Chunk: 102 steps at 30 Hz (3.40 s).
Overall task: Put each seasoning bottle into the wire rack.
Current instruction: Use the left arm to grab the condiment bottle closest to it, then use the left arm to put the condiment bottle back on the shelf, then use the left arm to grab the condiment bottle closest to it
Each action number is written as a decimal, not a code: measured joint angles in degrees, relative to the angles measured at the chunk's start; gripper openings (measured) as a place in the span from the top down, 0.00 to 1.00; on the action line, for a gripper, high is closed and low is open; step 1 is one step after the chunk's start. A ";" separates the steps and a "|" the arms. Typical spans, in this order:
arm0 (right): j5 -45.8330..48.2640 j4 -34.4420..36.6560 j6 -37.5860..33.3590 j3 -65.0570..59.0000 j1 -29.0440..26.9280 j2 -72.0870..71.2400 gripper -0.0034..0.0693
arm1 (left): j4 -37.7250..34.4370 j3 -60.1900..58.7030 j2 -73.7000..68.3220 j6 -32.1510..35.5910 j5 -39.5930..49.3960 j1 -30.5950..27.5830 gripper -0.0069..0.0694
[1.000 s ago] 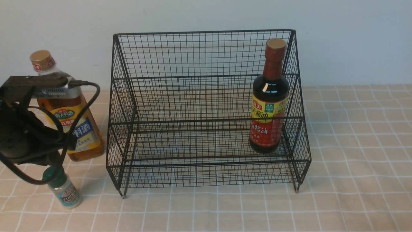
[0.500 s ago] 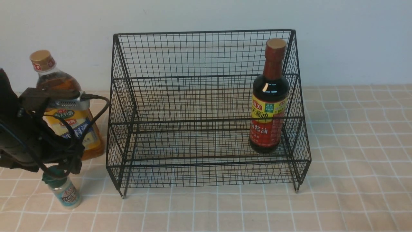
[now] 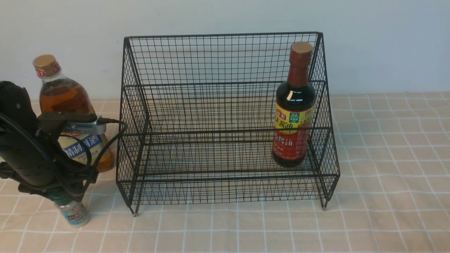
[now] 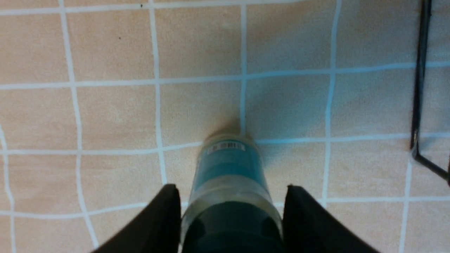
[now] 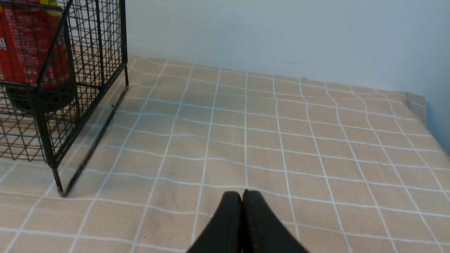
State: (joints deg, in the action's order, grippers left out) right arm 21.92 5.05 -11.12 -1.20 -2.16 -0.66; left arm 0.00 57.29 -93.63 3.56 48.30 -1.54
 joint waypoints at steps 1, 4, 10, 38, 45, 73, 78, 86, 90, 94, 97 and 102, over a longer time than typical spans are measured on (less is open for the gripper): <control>0.00 0.00 0.00 0.00 0.00 0.00 0.97 | 0.00 0.05 0.13 0.00 1.53 0.00 0.47; 0.00 0.00 0.00 0.00 0.00 0.00 0.97 | 0.00 0.06 0.87 0.00 4.87 0.00 0.47; 0.00 0.00 0.00 0.00 0.00 0.00 0.97 | 0.38 0.90 9.81 0.00 9.45 0.00 0.47; 0.00 0.00 -0.22 0.00 0.00 0.00 0.97 | 0.77 12.66 9.57 -7.39 4.61 26.18 0.47; 0.00 0.00 -0.22 0.00 0.00 0.00 0.97 | 3.34 12.66 4.53 -7.40 3.84 26.18 0.47; 0.00 0.00 -0.22 0.00 0.00 0.00 0.97 | 7.94 12.92 -2.62 -7.45 0.79 26.18 0.35; 0.00 0.00 -0.22 0.00 0.00 0.00 0.97 | 8.64 13.26 0.39 -7.51 0.56 26.18 0.35; 0.00 0.00 -0.22 0.00 0.00 0.00 0.97 | 14.16 21.25 8.89 -13.15 7.41 26.24 0.54; 0.00 0.00 -0.22 0.00 0.00 0.00 0.97 | 20.34 22.77 15.26 -17.57 7.83 26.09 0.84; 0.00 0.00 -0.22 0.00 0.00 0.00 0.97 | 28.84 20.86 22.90 -26.42 2.67 25.76 0.91; 0.00 0.00 -0.22 0.00 0.00 0.00 0.97 | 42.40 12.84 32.00 -39.20 -8.31 25.75 0.92; 0.00 0.01 0.06 0.00 0.00 0.00 0.97 | 64.03 0.03 39.39 -61.09 -16.10 25.75 0.92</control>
State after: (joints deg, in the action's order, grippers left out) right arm 21.92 5.06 -11.06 -1.20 -2.16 -0.66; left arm 64.03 57.31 -54.24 -57.52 32.21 24.21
